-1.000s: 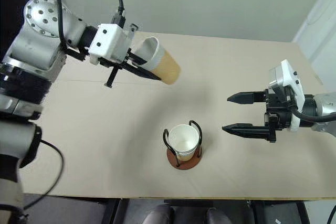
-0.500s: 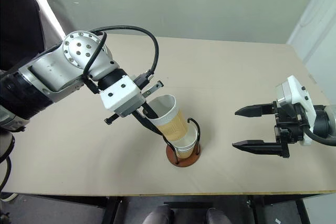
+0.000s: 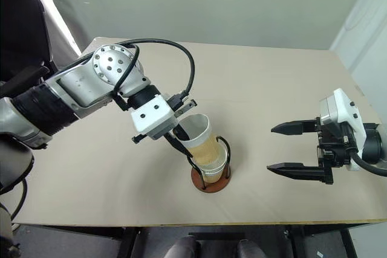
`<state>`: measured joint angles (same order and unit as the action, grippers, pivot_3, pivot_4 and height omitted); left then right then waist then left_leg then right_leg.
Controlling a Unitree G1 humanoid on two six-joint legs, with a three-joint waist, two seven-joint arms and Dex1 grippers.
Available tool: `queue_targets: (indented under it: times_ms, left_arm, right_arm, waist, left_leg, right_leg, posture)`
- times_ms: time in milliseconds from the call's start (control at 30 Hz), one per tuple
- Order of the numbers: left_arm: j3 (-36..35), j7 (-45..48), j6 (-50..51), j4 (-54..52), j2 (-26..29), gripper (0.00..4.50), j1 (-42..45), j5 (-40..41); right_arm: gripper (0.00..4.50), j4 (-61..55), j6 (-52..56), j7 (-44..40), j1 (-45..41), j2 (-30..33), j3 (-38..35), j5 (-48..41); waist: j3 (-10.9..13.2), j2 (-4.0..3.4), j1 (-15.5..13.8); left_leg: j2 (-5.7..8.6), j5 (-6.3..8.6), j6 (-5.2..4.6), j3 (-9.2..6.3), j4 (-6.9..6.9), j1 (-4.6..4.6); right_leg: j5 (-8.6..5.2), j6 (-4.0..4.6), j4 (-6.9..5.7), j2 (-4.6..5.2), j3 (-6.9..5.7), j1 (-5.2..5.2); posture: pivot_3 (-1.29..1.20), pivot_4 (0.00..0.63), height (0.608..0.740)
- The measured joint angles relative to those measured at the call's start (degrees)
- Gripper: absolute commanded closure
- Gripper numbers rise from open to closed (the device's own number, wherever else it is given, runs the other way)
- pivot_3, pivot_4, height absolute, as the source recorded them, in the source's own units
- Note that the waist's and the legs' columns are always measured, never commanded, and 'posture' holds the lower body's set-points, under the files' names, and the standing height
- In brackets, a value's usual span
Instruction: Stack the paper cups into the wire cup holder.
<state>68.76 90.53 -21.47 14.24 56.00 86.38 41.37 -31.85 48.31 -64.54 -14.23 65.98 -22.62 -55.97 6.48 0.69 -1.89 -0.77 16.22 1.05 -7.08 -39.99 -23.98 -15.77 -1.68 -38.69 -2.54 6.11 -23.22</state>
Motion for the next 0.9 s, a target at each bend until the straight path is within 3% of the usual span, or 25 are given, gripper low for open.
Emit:
queue_targets:
  times_ms: [33,133,500,600,767,900]
  left_arm:
    - [0.0,0.0,0.0,-0.03,-0.01,4.48,0.0,-0.02]
    - [0.0,0.01,0.06,-0.03,-0.02,3.85,-0.03,-0.16]
    - [-1.39,0.05,0.89,-0.03,-1.45,0.03,-1.74,-0.81]
    - [-5.46,0.1,2.83,1.15,-3.63,0.03,-2.9,-1.97]
    - [-18.43,0.16,9.3,5.35,-5.52,0.03,-7.78,-4.99]
    - [-31.31,-1.23,20.19,6.85,4.03,0.03,-21.51,-4.64]
  right_arm:
    - [0.07,0.05,0.0,0.2,-0.12,-0.02,0.01,0.0]
    - [0.07,0.14,-0.01,0.63,-0.86,-0.03,0.22,-0.03]
    - [0.07,0.16,-0.01,1.3,-1.66,-0.05,0.9,-0.14]
    - [0.07,0.32,-0.3,1.09,-1.83,-0.13,1.22,-0.1]
    - [0.07,1.63,-2.01,-0.58,-1.77,-0.42,4.19,1.53]
    - [0.07,4.91,-4.47,-4.67,-0.14,0.32,6.57,5.29]
  waist:
    - [0.0,0.0,0.02]
    - [0.0,0.0,0.02]
    - [0.0,0.0,-0.02]
    - [0.0,0.0,-0.12]
    - [0.0,-0.02,0.11]
    - [-0.08,-0.2,1.81]
  left_leg:
    - [0.0,0.01,0.0,0.0,0.0,0.0]
    - [0.0,0.02,0.02,0.0,0.01,-0.01]
    - [0.0,0.06,0.02,0.0,0.01,-0.03]
    - [0.01,0.06,0.02,0.01,0.01,-0.04]
    - [0.02,0.06,0.03,0.03,0.02,-0.03]
    - [0.01,0.02,0.09,0.1,0.3,0.18]
  right_leg:
    - [0.0,-0.01,0.01,0.0,0.0,0.0]
    - [-0.02,-0.02,0.06,0.0,0.01,0.0]
    - [-0.02,-0.05,0.19,0.0,0.04,0.03]
    - [-0.01,-0.09,0.22,0.0,0.04,0.06]
    - [0.01,-0.12,0.25,-0.03,0.1,0.05]
    - [-0.01,-0.14,0.26,-0.13,0.38,-0.05]
  posture:
    - [0.0,0.15,0.74]
    - [0.0,0.15,0.74]
    - [0.0,0.15,0.74]
    - [0.0,0.15,0.74]
    - [0.0,0.15,0.74]
    - [0.0,0.15,0.74]
